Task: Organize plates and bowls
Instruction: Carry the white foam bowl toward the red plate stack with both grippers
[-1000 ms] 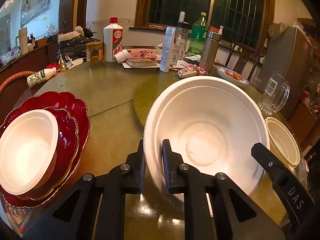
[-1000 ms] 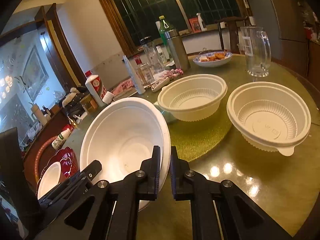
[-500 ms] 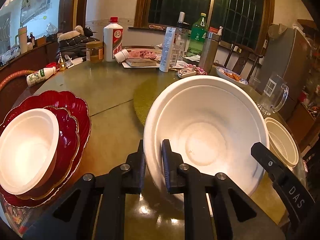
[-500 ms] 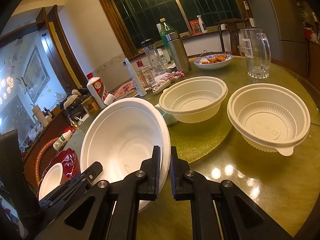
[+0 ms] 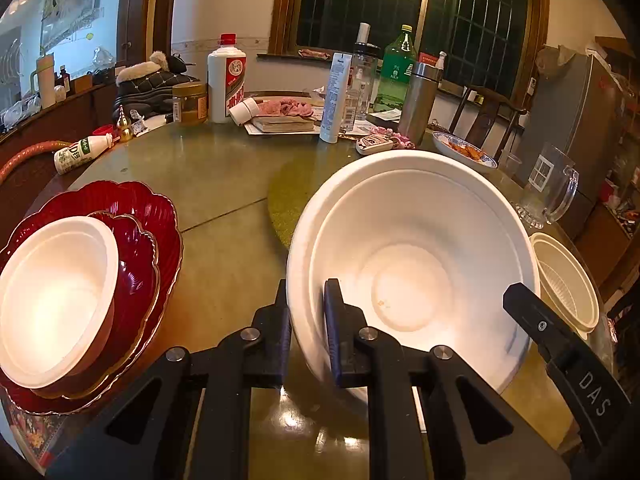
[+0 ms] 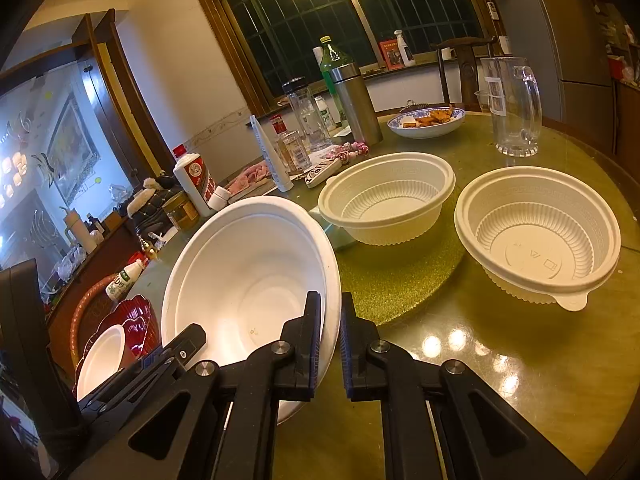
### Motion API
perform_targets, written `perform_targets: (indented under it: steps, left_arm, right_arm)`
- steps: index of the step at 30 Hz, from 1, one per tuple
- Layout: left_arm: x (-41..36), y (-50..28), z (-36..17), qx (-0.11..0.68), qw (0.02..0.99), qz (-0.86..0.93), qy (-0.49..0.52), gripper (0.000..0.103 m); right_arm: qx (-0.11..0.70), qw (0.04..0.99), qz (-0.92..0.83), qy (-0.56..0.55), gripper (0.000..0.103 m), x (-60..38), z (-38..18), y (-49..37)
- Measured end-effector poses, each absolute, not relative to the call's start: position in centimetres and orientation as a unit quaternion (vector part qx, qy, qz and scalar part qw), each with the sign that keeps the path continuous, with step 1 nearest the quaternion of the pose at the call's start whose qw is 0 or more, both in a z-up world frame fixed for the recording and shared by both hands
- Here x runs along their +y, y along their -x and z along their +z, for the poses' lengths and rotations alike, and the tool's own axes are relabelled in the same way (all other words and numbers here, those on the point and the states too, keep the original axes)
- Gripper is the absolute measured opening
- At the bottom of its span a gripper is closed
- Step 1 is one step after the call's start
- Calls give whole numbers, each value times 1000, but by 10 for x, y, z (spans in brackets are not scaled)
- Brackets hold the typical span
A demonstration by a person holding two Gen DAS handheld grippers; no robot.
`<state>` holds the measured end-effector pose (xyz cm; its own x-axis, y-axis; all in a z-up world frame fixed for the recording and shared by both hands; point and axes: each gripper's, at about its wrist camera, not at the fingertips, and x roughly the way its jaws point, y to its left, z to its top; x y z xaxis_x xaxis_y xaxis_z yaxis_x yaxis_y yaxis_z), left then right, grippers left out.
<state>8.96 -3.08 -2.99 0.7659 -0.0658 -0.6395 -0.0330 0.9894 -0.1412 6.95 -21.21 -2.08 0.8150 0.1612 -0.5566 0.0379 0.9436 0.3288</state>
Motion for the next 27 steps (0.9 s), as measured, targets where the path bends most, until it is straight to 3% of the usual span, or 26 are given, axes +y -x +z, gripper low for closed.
perform_targets:
  steps: [27]
  left_arm:
    - [-31, -88, -27, 339, 938, 4, 68, 14]
  right_arm:
    - [292, 945, 28, -145, 8, -207, -15, -67]
